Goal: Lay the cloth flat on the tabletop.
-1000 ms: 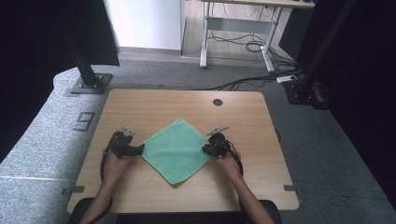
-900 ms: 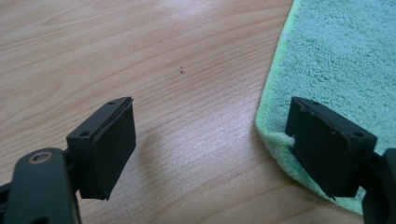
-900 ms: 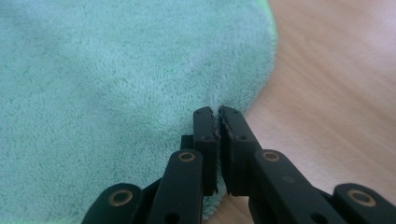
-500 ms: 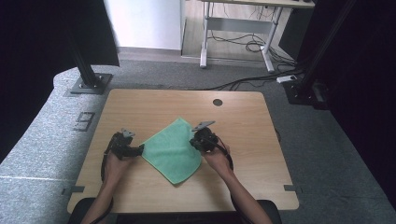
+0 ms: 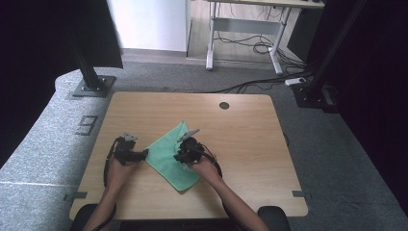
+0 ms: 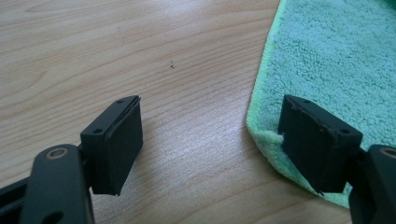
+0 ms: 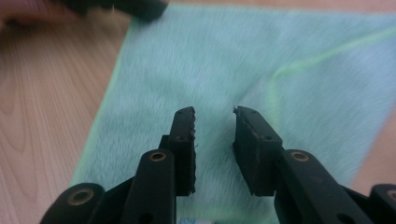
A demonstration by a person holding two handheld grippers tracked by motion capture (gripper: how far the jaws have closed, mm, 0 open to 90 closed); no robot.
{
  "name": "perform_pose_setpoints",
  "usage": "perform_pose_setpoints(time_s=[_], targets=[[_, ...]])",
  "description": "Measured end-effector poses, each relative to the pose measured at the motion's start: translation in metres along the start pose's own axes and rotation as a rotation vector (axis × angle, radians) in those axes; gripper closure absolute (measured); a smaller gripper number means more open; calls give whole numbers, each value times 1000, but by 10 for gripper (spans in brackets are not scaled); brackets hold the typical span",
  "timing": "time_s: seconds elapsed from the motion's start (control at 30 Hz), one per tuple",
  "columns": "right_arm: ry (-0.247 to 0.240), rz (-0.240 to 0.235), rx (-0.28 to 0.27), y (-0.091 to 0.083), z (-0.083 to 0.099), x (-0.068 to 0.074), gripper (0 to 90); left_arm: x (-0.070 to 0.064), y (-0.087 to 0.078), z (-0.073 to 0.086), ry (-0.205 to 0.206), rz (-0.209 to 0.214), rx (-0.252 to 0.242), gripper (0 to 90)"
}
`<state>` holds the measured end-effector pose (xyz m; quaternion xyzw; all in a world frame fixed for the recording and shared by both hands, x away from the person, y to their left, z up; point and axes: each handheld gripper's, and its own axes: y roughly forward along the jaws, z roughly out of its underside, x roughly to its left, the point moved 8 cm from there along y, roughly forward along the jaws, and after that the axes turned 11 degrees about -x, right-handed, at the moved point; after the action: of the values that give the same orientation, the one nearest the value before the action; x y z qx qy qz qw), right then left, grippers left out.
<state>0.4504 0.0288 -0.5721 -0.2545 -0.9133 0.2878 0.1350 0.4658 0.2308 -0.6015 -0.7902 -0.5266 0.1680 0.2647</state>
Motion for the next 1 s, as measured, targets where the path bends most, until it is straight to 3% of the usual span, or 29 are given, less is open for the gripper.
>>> perform_pose_setpoints(time_s=[0.2, 0.33, 0.47, 0.5, 0.57, 0.6, 0.67, 0.73, 0.83, 1.0], targets=[[-20, 64, -24, -20, -21, -17, 654, 0, 0, 1, -6, 0, 0, 226], [-17, 68, 16, -18, -8, -23, 622, 1, 0, 1, -9, 9, -1, 225], [-29, 79, 68, -3, 13, -24, 585, 1, 0, 1, -12, 6, -4, 225], [-34, 82, 77, 0, 18, -24, 617, 1, 0, 1, -12, 5, -4, 225], [-18, 77, 66, 1, 19, -22, 776, 0, 0, 1, -11, 3, -3, 226], [-23, 78, 67, -1, 18, -22, 803, 0, 0, 1, -10, 1, -2, 226], [-52, 102, 62, -9, 14, -24, 828, 0, 0, 1, -11, -1, -3, 226], [-47, 114, 36, -21, 9, -29, 828, 0, 0, 1, -11, 1, -2, 226], [-13, 149, 0, -45, 6, -46, 828, 1, 0, 1, -15, 6, -1, 226], [39, 212, -14, -77, 16, -77, 828, 1, 0, 1, -14, 8, 0, 225]])
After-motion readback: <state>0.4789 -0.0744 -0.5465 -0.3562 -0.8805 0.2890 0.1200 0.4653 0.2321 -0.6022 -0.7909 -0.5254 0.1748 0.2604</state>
